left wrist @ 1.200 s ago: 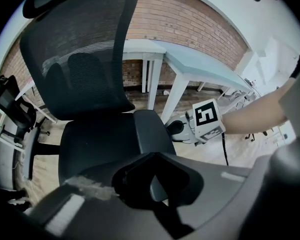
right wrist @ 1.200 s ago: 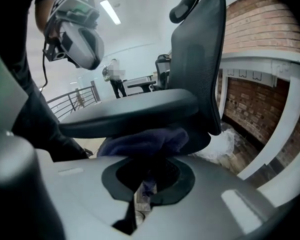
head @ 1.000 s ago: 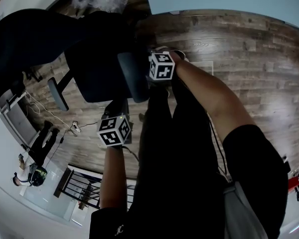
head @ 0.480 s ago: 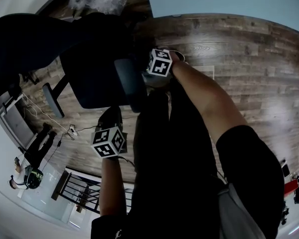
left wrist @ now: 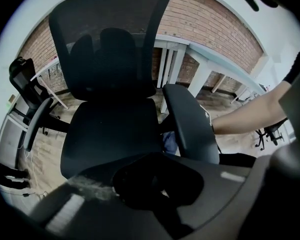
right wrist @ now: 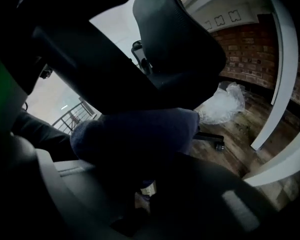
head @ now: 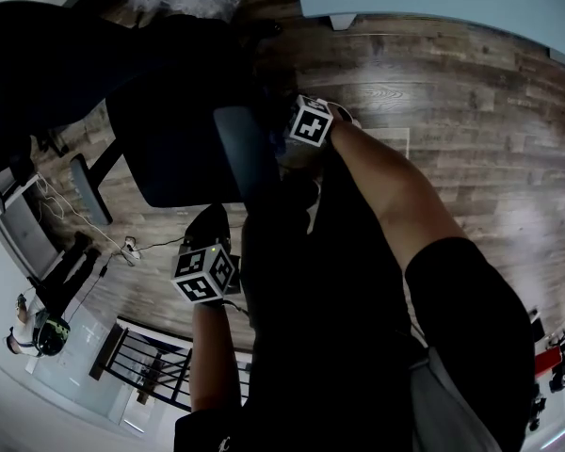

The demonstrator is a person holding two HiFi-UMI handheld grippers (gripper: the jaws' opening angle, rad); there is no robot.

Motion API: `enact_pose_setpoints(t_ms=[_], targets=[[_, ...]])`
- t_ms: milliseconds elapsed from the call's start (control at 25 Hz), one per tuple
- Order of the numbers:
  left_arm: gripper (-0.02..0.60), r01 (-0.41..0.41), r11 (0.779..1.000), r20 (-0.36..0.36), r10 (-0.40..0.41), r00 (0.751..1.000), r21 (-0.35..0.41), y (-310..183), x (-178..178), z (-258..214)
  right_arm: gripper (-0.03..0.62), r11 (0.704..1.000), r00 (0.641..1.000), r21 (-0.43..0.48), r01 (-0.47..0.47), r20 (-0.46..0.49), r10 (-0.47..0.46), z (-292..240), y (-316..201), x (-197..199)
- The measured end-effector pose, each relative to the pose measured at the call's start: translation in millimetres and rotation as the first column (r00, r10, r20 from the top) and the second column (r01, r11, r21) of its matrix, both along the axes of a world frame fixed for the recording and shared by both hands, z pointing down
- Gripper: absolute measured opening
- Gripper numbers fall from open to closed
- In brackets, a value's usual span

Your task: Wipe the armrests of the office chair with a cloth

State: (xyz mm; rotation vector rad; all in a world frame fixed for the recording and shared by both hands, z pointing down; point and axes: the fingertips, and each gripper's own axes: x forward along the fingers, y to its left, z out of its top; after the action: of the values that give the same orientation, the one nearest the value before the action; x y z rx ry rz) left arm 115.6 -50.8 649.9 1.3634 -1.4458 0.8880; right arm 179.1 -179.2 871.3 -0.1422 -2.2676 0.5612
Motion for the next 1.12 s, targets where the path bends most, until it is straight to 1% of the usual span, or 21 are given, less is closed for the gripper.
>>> enact_pose_setpoints(t_ms=[80,120,320,440,560,640,760,840,920,1000,1120], targets=[[0.006,-0.006,1.000,-0.003,0.006,1.000,0.002,0.9,0.9,-9.0,0.015,0.996,0.997,-0.077,-0.043,0.054,0.047,-19.0,13.9,-4.0],[0.006,-0.009,1.000,-0.002,0.009,1.000,0.007,1.2,0.8,-14.3,0.015,0.993,0.995,-0.102,-0.059,0.069,0.066,-28.7,17.9,-3.1],[0.006,-0.015,0.999,-0.014,0.015,1.000,0.035,6.1,2.8,-43.5,0.015,0.983,0.985,-0.166,-0.078,0.137,0.101,-85.1,32.7,5.8],[0.006,-0.021,0.998,-0.028,0.023,0.999,0.059,7.1,8.9,-59.4,0.015,0.981,0.977,-0.137,-0.137,0.147,0.157,-116.6,27.0,18.2],[0.006,-0.014,0.994,-0.045,0.019,0.999,0.105,2.3,15.2,-70.4,0.015,0.969,0.960,-0.071,-0.238,0.132,0.246,-140.9,11.4,46.0],[0.006,-0.004,0.990,-0.061,0.013,0.998,0.141,-1.1,18.1,-78.9,0.015,0.951,0.942,-0.032,-0.307,0.134,0.308,-162.0,2.2,67.4],[0.006,0.003,0.984,-0.085,0.013,0.996,0.179,-2.1,17.6,-89.8,0.015,0.927,0.917,0.022,-0.375,0.158,0.367,-203.7,-0.2,91.7],[0.006,-0.002,0.980,-0.106,0.024,0.994,0.198,-8.4,12.7,-91.3,0.015,0.911,0.901,0.071,-0.407,0.194,0.388,-237.3,-5.1,97.5],[0.006,-0.018,0.974,-0.122,0.047,0.991,0.224,-16.7,6.9,-93.3,0.015,0.887,0.880,0.119,-0.446,0.238,0.411,-276.3,-11.0,96.9],[0.006,-0.035,0.965,-0.131,0.071,0.989,0.259,-20.9,2.5,-99.1,0.015,0.853,0.843,0.145,-0.501,0.304,0.444,-322.0,-12.0,93.4],[0.006,-0.032,0.948,-0.150,0.083,0.985,0.317,-22.9,-6.2,-112.7,0.015,0.793,0.767,0.158,-0.589,0.420,0.486,-388.4,-7.2,86.8]])
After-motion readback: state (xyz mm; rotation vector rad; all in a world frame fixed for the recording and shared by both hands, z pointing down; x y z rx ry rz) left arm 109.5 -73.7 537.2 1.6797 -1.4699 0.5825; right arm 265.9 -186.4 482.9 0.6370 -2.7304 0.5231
